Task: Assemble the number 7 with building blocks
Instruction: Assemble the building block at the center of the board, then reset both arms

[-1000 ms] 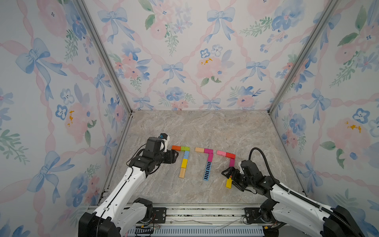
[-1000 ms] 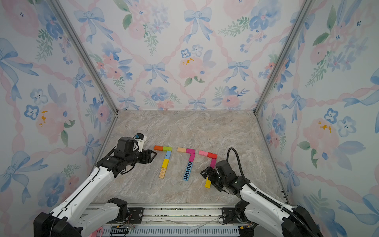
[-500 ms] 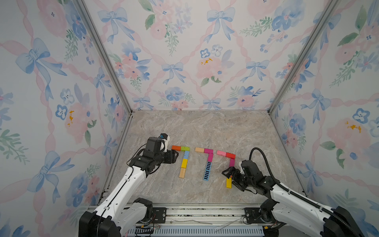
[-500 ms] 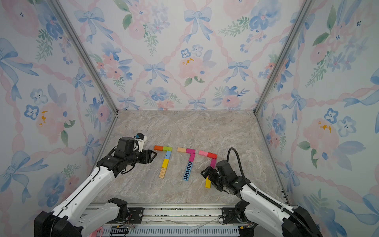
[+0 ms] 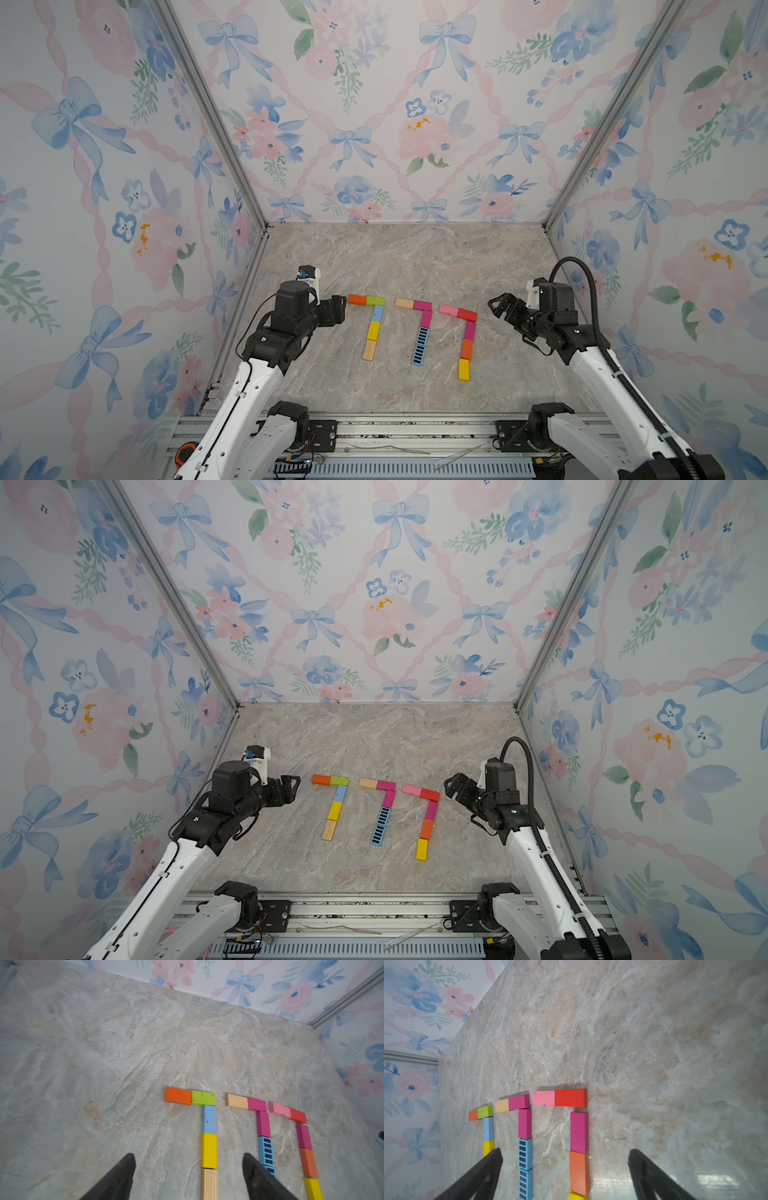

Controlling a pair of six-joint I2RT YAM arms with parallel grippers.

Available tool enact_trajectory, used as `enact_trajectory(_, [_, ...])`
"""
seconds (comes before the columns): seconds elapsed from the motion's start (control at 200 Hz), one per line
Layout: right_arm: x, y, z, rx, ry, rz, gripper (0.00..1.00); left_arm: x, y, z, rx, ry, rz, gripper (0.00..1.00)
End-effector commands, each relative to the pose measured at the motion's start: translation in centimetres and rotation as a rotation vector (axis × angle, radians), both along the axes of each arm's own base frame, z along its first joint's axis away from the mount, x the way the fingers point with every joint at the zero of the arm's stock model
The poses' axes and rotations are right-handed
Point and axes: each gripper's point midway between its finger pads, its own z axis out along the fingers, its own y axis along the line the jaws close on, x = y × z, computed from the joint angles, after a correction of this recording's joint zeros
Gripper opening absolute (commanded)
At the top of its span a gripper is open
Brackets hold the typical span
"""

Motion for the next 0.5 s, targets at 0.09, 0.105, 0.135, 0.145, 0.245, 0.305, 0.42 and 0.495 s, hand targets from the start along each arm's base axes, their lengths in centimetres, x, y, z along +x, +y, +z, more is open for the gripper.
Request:
enact_trajectory(0.09, [4.3,-1.2,3.1,-0.386,-0.391,0.216,0.97,-0.2,6.4,-0.9,0.073,-0.117,0.325,0.98])
enact_trajectory(0.105, [4.5,-1.4,3.0,-0.399,-0.407,0.211,0.97,-0.3,6.6,-1.0,0.076,-0.128,0.332,0.98])
enact_trajectory(0.135, [4.9,-1.7,3.0,-0.423,-0.446,0.203,0.97,-0.3,6.9,-1.1,0.082,-0.143,0.339,0.98])
enact_trajectory(0.145, [5.0,-1.7,3.0,-0.429,-0.459,0.204,0.96,-0.3,7.0,-1.1,0.087,-0.145,0.341,0.98])
enact_trajectory(0.245, [5.9,-2.7,1.9,-0.480,-0.501,0.196,0.97,-0.2,7.9,-2.5,0.153,-0.112,0.365,0.98])
enact_trajectory(0.305, [6.3,-3.5,0.3,-0.490,-0.460,0.192,0.96,-0.1,8.2,-3.1,0.186,-0.110,0.358,0.98])
enact_trajectory(0.42, [6.8,-4.4,-2.5,-0.475,-0.405,0.174,0.97,0.2,8.7,-3.9,0.239,-0.118,0.358,0.98])
enact_trajectory(0.495, [7.6,-5.1,-3.5,-0.476,-0.417,0.140,0.96,0.6,8.9,-4.2,0.262,-0.117,0.359,0.98])
